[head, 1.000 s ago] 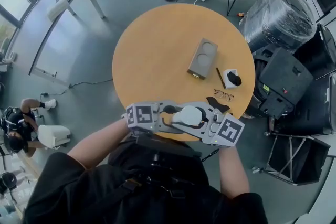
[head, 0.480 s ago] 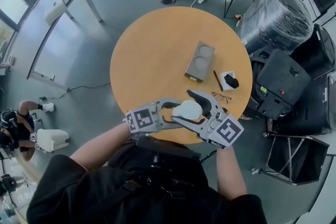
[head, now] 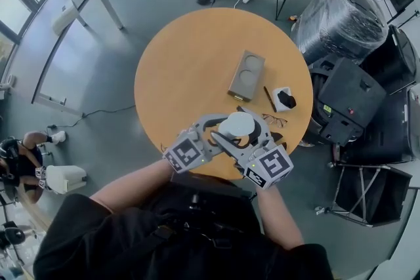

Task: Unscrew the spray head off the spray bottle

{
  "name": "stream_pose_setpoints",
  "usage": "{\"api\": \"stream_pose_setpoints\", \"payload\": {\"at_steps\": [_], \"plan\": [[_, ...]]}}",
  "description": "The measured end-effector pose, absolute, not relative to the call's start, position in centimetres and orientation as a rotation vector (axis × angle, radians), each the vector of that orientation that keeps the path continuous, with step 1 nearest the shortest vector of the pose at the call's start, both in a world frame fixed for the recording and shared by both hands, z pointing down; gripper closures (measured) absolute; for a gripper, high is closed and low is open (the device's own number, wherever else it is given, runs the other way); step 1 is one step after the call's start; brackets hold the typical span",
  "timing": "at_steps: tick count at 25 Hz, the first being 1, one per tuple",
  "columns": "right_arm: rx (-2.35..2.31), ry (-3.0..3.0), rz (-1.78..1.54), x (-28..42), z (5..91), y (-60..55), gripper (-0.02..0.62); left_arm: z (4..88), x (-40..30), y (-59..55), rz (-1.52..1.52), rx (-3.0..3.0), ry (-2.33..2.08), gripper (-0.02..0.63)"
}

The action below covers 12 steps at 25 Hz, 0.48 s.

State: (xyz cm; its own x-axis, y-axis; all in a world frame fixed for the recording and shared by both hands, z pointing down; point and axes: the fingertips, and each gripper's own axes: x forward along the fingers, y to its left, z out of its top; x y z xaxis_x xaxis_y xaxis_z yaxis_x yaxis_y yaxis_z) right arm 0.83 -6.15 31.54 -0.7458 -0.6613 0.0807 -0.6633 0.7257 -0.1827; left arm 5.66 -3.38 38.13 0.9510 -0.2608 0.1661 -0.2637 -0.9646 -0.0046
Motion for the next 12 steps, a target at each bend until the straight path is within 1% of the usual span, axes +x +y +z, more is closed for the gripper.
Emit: {"api": "stream_pose_setpoints", "payload": {"at_steps": [1,3,4,8,12], "plan": [[1.141,-2.886,0.312,0.8,31.9,-6.3,0.224,38.2,5.8,-3.4,0.261,3.085,-0.427,0.296],[1.174,-2.857,0.293,0.7,32.2,-6.5,0.318,38.5,6.0,-3.3,0.260,3.076,-0.427,0.296],[1.180,-2.851,0.282,0.6,32.3,-6.5,0.342,38.6,6.1,-3.2,0.256,3.070,-0.419,0.296],[1.067,-2.902,0.242,0.0,32.3,-5.6,0.347,38.6,5.9,-2.6,0.239,3.078,-0.328,0.296],[0.783,-2.990,0.176,-1.0,31.6,-3.6,0.347,38.0,5.5,-1.0,0.221,3.108,-0.075,0.296]]}}
